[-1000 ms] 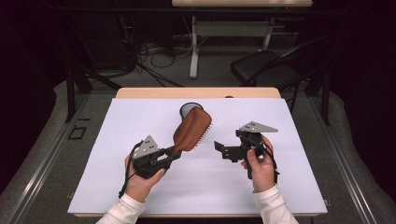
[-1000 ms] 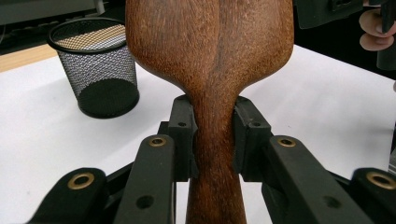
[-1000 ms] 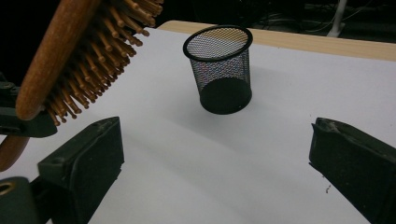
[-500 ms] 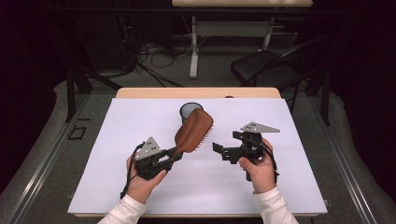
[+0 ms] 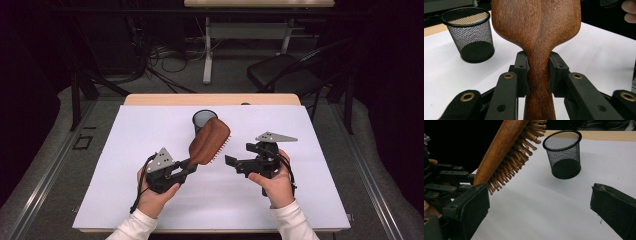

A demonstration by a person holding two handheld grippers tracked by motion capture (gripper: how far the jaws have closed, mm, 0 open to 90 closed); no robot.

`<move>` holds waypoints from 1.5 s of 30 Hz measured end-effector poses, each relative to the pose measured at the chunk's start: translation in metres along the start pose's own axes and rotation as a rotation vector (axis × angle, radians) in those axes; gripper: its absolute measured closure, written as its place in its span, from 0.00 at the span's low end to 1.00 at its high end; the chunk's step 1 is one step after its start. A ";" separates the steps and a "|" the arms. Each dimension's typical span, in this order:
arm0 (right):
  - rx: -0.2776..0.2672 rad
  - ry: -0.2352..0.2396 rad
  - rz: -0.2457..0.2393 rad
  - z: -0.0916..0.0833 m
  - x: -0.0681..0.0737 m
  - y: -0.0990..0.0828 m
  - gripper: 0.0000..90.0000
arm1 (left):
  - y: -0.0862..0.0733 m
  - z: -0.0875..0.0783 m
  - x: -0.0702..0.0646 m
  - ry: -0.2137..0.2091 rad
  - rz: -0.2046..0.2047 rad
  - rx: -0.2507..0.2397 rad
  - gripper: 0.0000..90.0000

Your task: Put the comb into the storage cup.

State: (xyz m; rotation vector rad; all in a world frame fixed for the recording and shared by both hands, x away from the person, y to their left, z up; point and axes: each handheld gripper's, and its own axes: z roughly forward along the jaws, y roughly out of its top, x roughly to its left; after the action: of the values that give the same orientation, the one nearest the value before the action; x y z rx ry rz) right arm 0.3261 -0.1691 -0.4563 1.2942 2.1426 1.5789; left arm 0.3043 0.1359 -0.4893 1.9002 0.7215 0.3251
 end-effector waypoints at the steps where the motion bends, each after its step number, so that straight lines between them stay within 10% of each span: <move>1: -0.001 0.005 -0.001 0.000 0.000 0.000 0.02 | 0.000 0.000 0.000 -0.003 0.001 0.000 0.80; 20: 0.015 0.114 0.058 0.005 0.004 -0.003 0.09 | -0.002 0.004 -0.003 -0.007 0.009 0.013 0.80; 45: 0.085 0.143 0.108 0.020 0.004 0.002 0.16 | -0.002 0.002 -0.004 -0.007 0.014 0.006 0.80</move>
State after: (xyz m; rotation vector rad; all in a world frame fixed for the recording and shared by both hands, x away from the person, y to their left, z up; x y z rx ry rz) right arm 0.3364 -0.1521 -0.4612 1.3840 2.2827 1.6869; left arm 0.3016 0.1321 -0.4918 1.9116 0.7057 0.3257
